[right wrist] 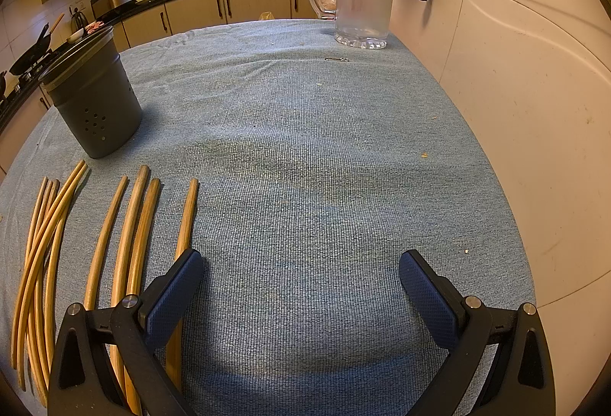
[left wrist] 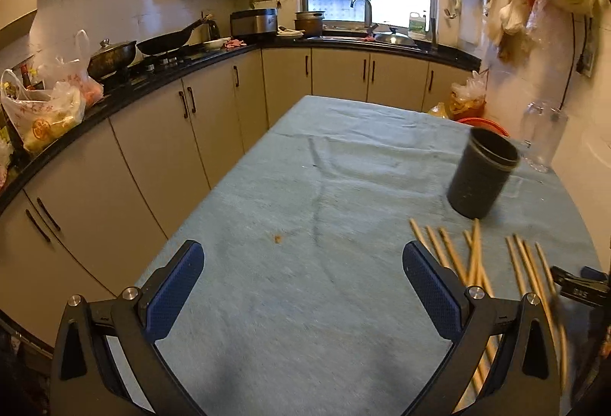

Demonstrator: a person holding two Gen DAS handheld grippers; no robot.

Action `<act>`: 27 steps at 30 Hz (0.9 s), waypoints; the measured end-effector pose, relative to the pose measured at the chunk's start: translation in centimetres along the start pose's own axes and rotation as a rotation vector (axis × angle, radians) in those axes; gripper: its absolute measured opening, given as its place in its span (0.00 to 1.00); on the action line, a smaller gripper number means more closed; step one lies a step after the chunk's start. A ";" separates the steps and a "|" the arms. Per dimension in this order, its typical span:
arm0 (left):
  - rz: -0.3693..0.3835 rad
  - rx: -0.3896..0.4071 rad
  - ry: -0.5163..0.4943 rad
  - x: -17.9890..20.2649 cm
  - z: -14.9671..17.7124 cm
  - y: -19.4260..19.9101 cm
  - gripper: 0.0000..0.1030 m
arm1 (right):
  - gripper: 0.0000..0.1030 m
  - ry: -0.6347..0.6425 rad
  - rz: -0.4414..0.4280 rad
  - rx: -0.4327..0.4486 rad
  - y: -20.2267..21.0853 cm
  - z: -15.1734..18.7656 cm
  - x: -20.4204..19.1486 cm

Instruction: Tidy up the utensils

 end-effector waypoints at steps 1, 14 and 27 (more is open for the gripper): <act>0.007 0.001 -0.006 0.4 0.0 0.5 1.00 | 1.00 0.000 0.000 0.000 0.0 0.0 0.0; -0.020 0.067 -0.094 3.6 0.7 5.8 1.00 | 0.99 0.003 0.009 -0.040 0.2 1.0 0.2; -0.014 0.133 -0.186 5.5 2.2 10.2 1.00 | 0.97 -0.156 -0.086 0.265 14.7 5.6 2.1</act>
Point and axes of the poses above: each gripper's, at about its wrist camera, not at the fingertips, and y roughly against the way its jaws point, x to its right, z to its underside, the point moved 1 cm from there along -y, roughly the way its jaws point, and after that the axes turned 11 degrees about -y, right-handed, at the moved point
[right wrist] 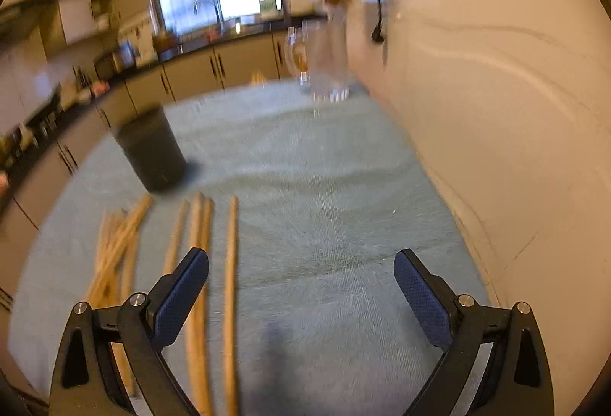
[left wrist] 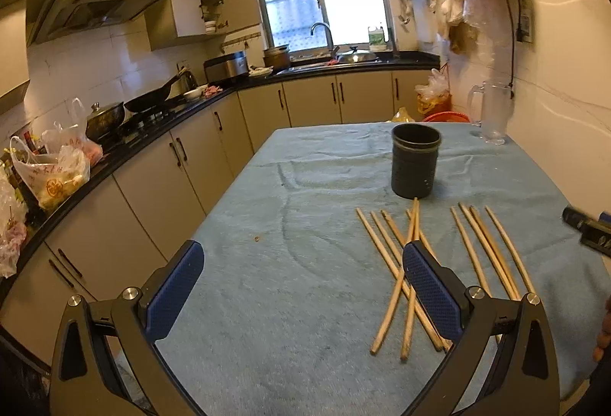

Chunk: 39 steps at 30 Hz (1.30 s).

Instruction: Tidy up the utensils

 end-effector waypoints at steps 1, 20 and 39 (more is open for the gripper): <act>0.001 0.006 -0.002 0.1 0.1 0.4 1.00 | 0.97 -0.003 -0.008 0.022 0.6 -0.1 -0.4; 0.060 0.050 0.030 -0.2 1.6 3.8 1.00 | 0.99 -0.027 -0.069 0.259 11.0 1.9 -2.2; 0.100 -0.014 0.024 0.8 2.0 1.3 1.00 | 0.99 0.037 -0.067 0.228 8.9 2.5 -3.0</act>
Point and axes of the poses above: each gripper's, at about its wrist camera, not at the fingertips, and y roughly against the way its jaws point, x to its right, z to its underside, the point moved 1 cm from there along -y, roughly the way its jaws point, and after that the axes turned 11 degrees about -y, right-handed, at the moved point
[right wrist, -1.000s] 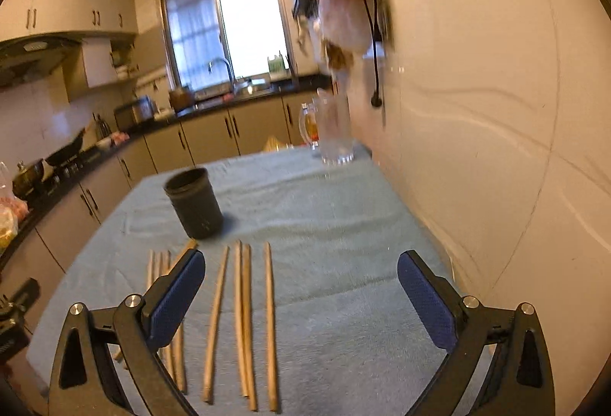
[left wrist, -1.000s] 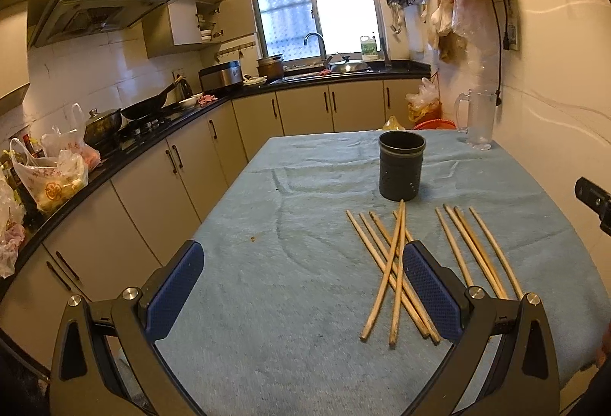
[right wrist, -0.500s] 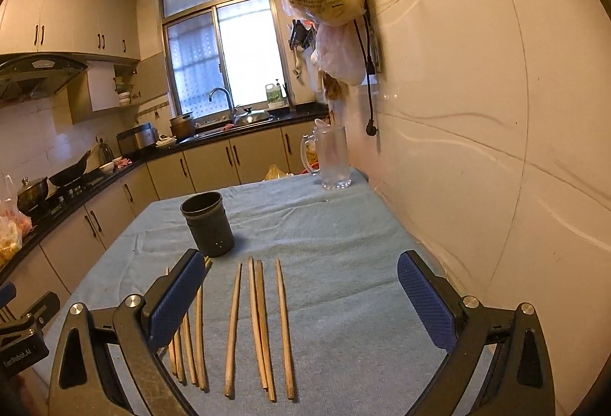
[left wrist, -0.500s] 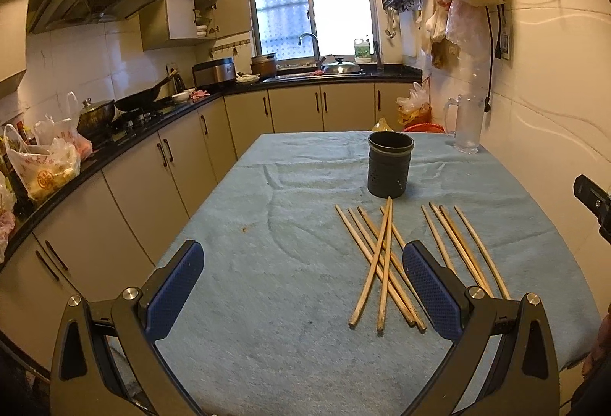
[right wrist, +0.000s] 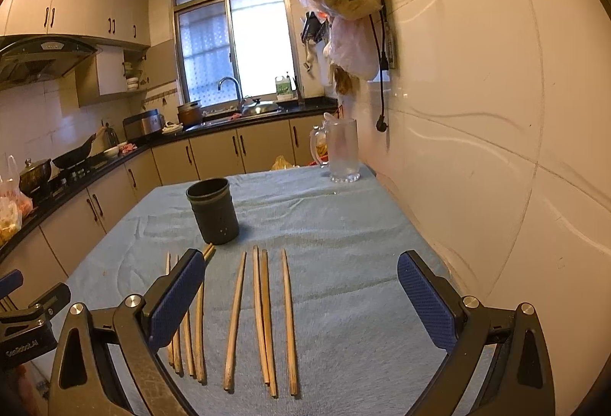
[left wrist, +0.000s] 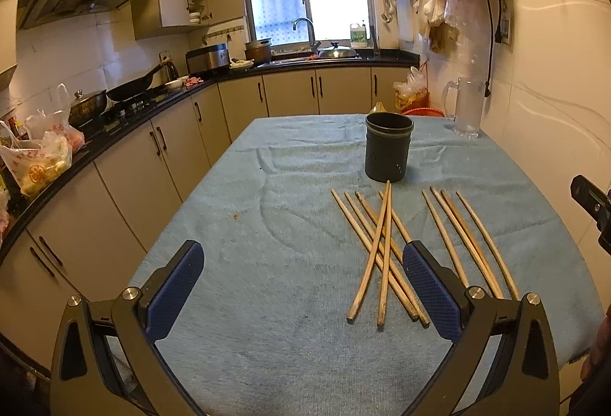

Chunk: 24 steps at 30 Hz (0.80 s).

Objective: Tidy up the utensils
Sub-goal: 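Move both open tools toward the row of wooden chopsticks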

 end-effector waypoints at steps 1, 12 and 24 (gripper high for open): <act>0.001 -0.003 0.000 0.0 0.0 -0.1 1.00 | 0.99 0.002 0.001 -0.003 -0.2 0.2 -0.1; 0.021 -0.058 -0.019 0.5 0.1 -2.5 1.00 | 0.99 0.005 0.014 -0.062 -2.8 1.1 0.0; 0.026 -0.110 -0.030 0.9 0.2 -4.7 1.00 | 0.99 0.004 0.026 -0.113 -5.0 1.7 0.2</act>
Point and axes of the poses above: each gripper's, at about its wrist camera, not at the fingertips, and y roughly against the way its jaws point, x to its right, z to its underside, the point moved 1 cm from there along -y, roughly the way its jaws point, and after that the axes turned 11 degrees about -y, right-handed, at the moved point
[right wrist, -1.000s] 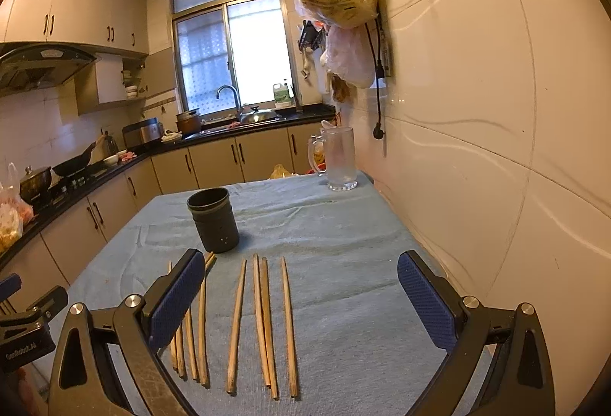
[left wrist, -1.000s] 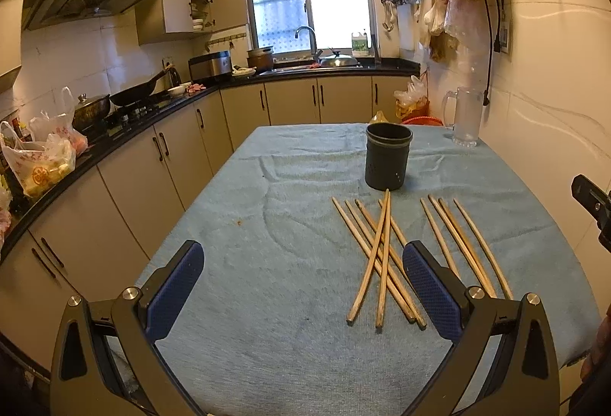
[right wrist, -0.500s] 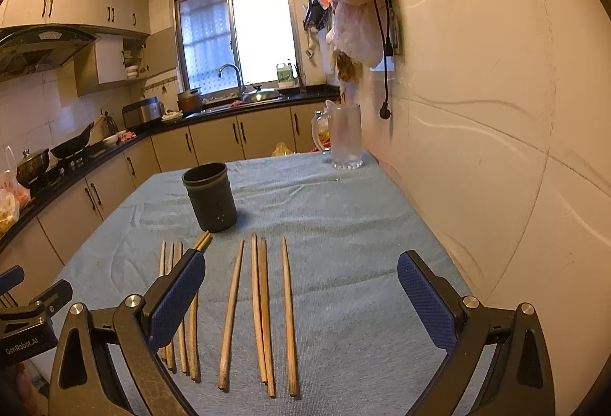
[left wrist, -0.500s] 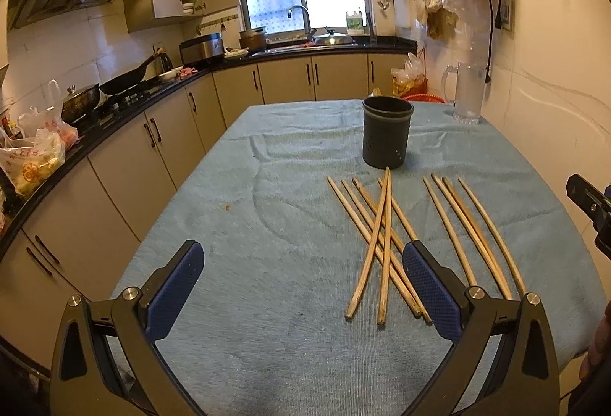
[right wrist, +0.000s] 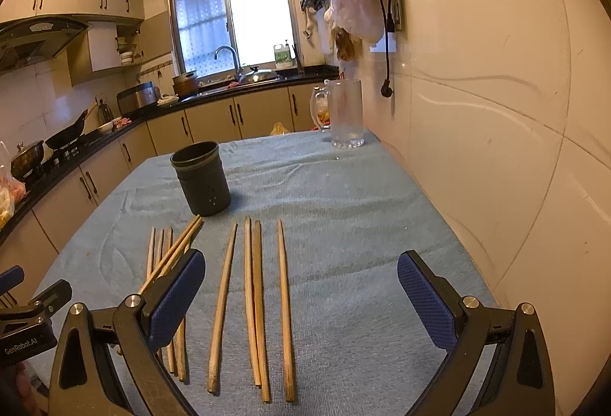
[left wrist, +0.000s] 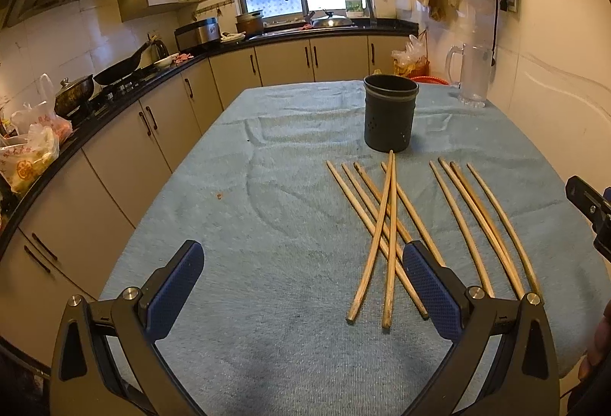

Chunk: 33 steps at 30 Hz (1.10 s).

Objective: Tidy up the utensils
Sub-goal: 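Move both open tools toward the row of wooden chopsticks, then close the left tool on one wooden chopstick while the right tool grasps another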

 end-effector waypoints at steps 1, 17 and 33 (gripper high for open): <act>-0.002 -0.005 -0.003 0.0 0.0 -0.3 1.00 | 0.99 0.000 0.001 -0.003 -0.1 0.0 0.0; 0.013 -0.110 -0.010 0.5 -0.2 -4.5 1.00 | 0.99 -0.007 0.017 -0.090 -3.7 0.5 0.1; 0.263 -0.244 0.134 -4.0 -4.7 -12.8 0.99 | 0.99 0.053 -0.083 -0.337 -9.9 -2.1 -1.1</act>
Point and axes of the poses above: each gripper's, at about its wrist camera, not at the fingertips, and y roughly against the way its jaws point, x to its right, z to its underside, the point moved 1 cm from there along -y, roughly the way its jaws point, and after that the axes turned 11 degrees about -y, right-handed, at the moved point
